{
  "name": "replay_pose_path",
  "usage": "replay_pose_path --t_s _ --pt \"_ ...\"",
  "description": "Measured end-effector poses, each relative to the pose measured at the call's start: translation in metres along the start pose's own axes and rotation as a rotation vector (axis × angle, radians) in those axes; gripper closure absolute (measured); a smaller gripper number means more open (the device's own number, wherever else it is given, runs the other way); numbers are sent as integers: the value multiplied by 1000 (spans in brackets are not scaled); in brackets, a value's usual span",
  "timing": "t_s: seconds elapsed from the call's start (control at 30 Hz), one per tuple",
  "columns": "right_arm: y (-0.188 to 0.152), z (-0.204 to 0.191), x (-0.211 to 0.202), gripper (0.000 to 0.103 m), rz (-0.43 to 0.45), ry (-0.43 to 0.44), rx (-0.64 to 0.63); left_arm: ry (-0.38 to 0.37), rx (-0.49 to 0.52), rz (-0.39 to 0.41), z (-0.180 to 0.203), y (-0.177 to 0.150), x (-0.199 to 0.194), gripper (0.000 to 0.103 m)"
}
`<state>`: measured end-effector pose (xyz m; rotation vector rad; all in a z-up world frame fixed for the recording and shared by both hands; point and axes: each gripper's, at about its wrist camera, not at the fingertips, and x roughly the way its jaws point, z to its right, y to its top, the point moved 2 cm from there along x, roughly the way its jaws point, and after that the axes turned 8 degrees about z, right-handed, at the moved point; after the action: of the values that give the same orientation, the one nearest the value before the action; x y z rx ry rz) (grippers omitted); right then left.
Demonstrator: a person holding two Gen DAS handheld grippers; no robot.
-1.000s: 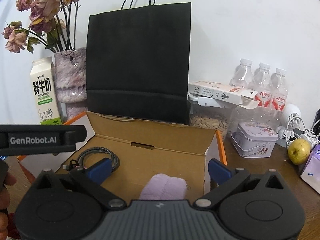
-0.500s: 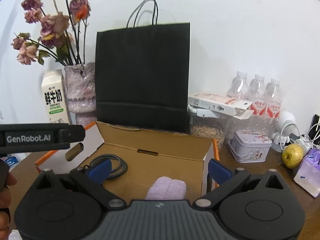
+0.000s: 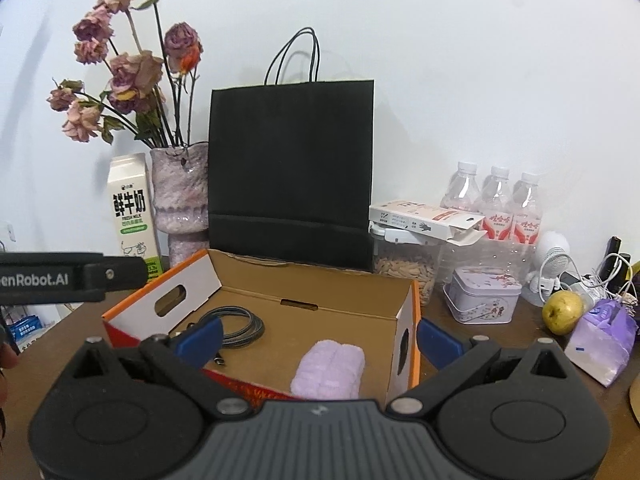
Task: Organize objects
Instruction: 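Open both tools to release cable and towel inside the box, then move the right tool to the white bottle cap and grasp it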
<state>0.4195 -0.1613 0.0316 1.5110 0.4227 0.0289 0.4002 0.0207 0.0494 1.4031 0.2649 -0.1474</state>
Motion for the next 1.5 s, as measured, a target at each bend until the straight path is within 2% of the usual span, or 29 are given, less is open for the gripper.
replay_pose_path --t_s 0.33,0.73,1.03,1.5 --pt "-4 -7 -48 0 24 3 -9 8 -3 11 -7 -6 -51 0" --pt "-23 -16 -120 0 31 8 -28 -19 51 13 -3 -27 -121 0" --pt "-53 -21 -163 0 -8 17 -50 -36 99 4 -7 -50 -164 0" --pt "-96 -30 -201 0 -95 45 -90 -43 88 -53 -25 -90 -204 0"
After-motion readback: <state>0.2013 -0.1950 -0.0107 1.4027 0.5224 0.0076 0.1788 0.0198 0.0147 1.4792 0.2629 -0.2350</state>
